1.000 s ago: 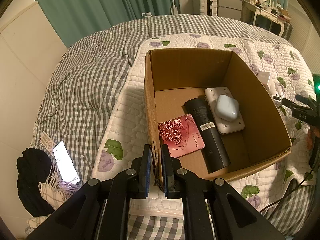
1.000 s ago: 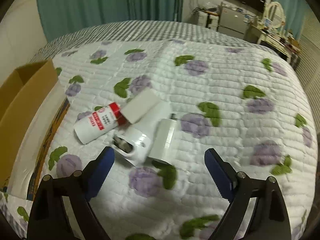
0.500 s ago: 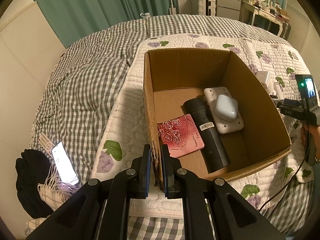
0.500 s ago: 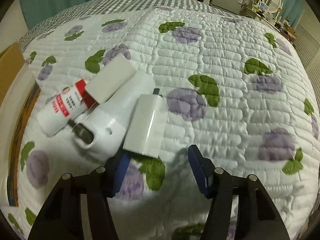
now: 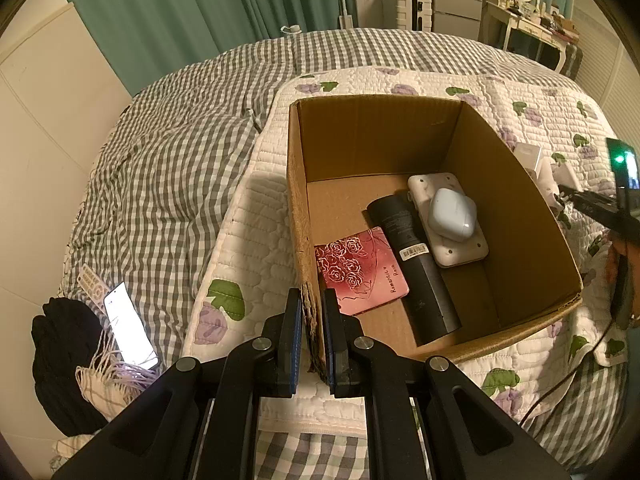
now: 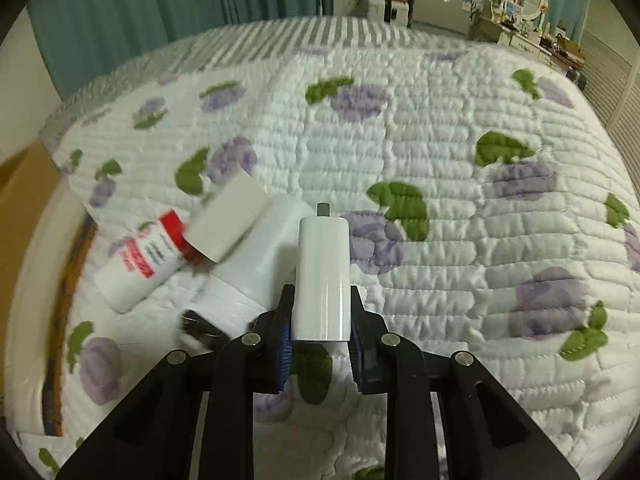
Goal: Organize rigid objects
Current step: 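Carry the white adapter into the box and open the right tool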
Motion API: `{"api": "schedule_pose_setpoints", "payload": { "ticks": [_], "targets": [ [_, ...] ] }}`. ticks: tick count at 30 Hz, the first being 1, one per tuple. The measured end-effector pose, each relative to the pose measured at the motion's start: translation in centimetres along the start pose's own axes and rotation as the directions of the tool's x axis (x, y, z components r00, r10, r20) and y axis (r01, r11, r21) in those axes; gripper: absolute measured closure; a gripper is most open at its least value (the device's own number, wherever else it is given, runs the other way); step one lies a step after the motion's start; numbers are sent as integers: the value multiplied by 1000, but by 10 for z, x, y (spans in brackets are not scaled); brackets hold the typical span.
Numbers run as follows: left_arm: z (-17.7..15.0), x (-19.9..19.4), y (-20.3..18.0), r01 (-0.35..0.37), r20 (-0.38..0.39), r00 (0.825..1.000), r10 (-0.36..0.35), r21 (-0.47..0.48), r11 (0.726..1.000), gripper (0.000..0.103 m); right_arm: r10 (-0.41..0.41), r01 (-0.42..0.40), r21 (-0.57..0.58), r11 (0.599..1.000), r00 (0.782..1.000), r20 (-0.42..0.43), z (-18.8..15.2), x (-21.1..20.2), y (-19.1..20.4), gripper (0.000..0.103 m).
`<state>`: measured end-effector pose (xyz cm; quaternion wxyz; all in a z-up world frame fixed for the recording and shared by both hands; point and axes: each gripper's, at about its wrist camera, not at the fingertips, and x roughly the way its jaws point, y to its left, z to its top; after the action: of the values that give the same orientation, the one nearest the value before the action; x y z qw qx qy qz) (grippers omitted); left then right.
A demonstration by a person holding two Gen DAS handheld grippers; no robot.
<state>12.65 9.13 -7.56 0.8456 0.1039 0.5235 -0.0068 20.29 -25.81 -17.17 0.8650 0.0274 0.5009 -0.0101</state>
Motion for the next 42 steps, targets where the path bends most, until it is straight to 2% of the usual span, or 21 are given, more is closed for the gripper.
{"api": "schedule_pose_setpoints", "payload": {
  "ticks": [6, 9, 13, 19, 22, 25, 30, 33, 36, 42],
  "targets": [
    [0, 0, 0, -2, 0, 1000, 2, 0, 1000, 94, 39, -34, -50, 998, 994, 100, 0, -46, 7, 80],
    [0, 0, 0, 1, 0, 1000, -1, -2, 1000, 94, 88, -76, -81, 994, 984, 153, 8, -72, 21, 80],
    [0, 0, -1, -1, 0, 1000, 1, -1, 1000, 94, 156, -120, -159, 980, 959, 236, 19, -115, 52, 80],
    [-1, 0, 0, 3, 1, 1000, -3, -3, 1000, 94, 295, -206, -305, 930, 913, 282, 33, -158, 115, 80],
    [-1, 0, 0, 2, 0, 1000, -2, -2, 1000, 94, 346, -238, -368, 899, 901, 263, 34, -164, 149, 80],
    [-2, 1, 1, 6, 1, 1000, -6, -3, 1000, 94, 376, -256, -430, 866, 900, 220, 27, -158, 186, 80],
    [-2, 1, 0, 8, 2, 1000, -8, -1, 1000, 94, 398, -296, -505, 811, 911, 106, 2, -130, 237, 80],
    [-2, 2, 0, 12, 3, 1000, -12, -4, 1000, 94, 386, -306, -521, 797, 921, 49, -9, -114, 252, 80],
    [-3, 2, 0, 19, 5, 1000, -19, -8, 1000, 94, 395, -344, -495, 797, 919, -3, -13, -98, 254, 80],
    [-2, 2, 0, 21, 6, 1000, -20, -9, 1000, 94, 381, -341, -474, 812, 924, -12, -17, -91, 250, 80]
  ]
}}
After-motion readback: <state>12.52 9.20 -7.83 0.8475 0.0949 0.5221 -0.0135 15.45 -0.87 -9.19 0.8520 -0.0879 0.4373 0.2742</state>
